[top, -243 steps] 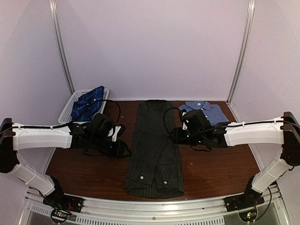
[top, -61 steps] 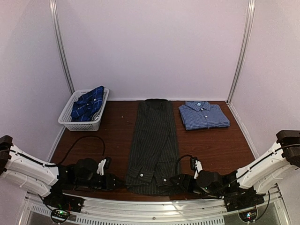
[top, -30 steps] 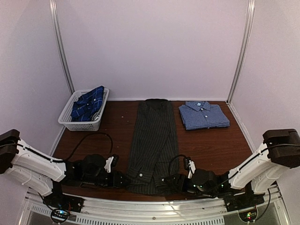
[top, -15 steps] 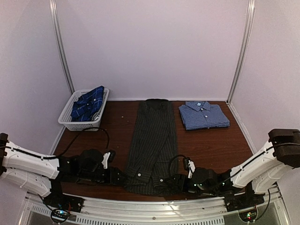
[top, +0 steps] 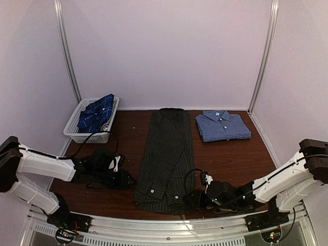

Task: Fold and stack the long sleeve shirts
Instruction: Move the rectangle-folded shirt to the 1/3-folded shirt, then pick up the rectangle-folded shirt from the center of the board.

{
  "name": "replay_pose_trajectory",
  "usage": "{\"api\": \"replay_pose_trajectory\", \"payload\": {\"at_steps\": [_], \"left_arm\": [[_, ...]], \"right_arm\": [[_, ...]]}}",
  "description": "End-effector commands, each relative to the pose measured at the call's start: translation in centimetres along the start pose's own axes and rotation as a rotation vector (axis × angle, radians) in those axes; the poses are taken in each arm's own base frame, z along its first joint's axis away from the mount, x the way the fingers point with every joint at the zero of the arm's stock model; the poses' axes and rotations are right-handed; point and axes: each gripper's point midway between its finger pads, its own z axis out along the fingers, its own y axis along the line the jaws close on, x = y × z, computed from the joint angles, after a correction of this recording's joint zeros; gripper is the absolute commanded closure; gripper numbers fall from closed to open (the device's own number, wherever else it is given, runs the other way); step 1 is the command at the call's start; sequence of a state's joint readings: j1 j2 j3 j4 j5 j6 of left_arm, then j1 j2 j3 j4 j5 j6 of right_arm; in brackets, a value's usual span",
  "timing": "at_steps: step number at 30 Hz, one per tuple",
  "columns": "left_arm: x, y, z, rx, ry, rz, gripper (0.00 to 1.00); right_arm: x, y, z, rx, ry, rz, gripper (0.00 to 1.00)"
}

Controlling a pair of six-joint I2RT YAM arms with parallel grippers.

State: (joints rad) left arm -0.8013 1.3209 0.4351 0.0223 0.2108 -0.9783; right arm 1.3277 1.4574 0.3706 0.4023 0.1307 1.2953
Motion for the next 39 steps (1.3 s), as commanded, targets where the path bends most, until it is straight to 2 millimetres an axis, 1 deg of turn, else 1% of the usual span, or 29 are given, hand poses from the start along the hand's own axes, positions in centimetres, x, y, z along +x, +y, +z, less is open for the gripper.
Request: {"api": "replay_pose_trajectory", "payload": {"at_steps": [1,4,6,10,12,18,20,24,25,27,29,32,33,34,35,37,39], "left_arm": [[0.7,-1.9,0.8,0.109,0.069,0.059,0.51],[1.8,-1.7,1.3,0.130,0.110,0.037,0.54],[2.3,-1.6,1.4,0.141,0.128,0.021,0.56],[3.1,-1.3,1.3,0.141,0.151,0.014,0.60],[3.8,-1.3,1.3,0.146,0.171,0.013,0.61],[5.6,-2.2,1.4,0.171,0.222,0.017,0.66],[6.0,-2.4,1.4,0.178,0.227,0.008,0.70],[6.8,-2.8,1.0,0.190,0.227,-0.012,0.86],[7.1,-2.8,0.8,0.190,0.233,-0.016,0.90],[7.9,-3.1,0.3,0.199,0.236,-0.021,0.93],[8.8,-3.1,-0.1,0.198,0.245,-0.029,0.93],[9.6,-2.6,-0.7,0.180,0.245,-0.026,0.88],[9.7,-2.5,-0.9,0.176,0.240,-0.026,0.84],[9.6,-2.5,-1.1,0.178,0.231,-0.027,0.76],[9.4,-2.5,-1.4,0.175,0.217,-0.029,0.70],[8.5,-2.5,-1.8,0.164,0.175,-0.024,0.64],[7.7,-2.4,-2.1,0.156,0.145,-0.018,0.57]], "right_arm": [[0.4,-3.7,-0.4,0.105,0.027,0.007,0.49],[0.2,-3.8,-0.3,0.100,0.036,0.000,0.52],[0.2,-3.3,-0.1,0.094,0.044,-0.014,0.53],[0.8,-3.2,0.6,0.095,0.071,-0.016,0.58],[1.3,-3.5,0.8,0.097,0.091,-0.012,0.62],[2.2,-3.4,0.9,0.099,0.120,-0.019,0.73],[2.6,-3.4,1.1,0.101,0.130,-0.021,0.78],[3.6,-3.3,1.2,0.106,0.158,-0.027,0.90],[3.9,-3.2,1.2,0.107,0.165,-0.024,0.92],[4.7,-3.1,1.0,0.107,0.180,-0.026,0.95],[5.2,-3.2,0.7,0.112,0.190,-0.024,0.95],[5.7,-3.2,0.2,0.107,0.197,-0.020,0.82],[5.8,-3.2,0.1,0.106,0.197,-0.017,0.78],[5.8,-3.1,0.0,0.104,0.197,-0.014,0.74],[5.7,-3.0,-0.2,0.101,0.196,-0.009,0.71],[5.5,-2.8,-0.5,0.097,0.189,-0.003,0.66],[5.2,-2.9,-0.8,0.098,0.177,0.003,0.63]]}}
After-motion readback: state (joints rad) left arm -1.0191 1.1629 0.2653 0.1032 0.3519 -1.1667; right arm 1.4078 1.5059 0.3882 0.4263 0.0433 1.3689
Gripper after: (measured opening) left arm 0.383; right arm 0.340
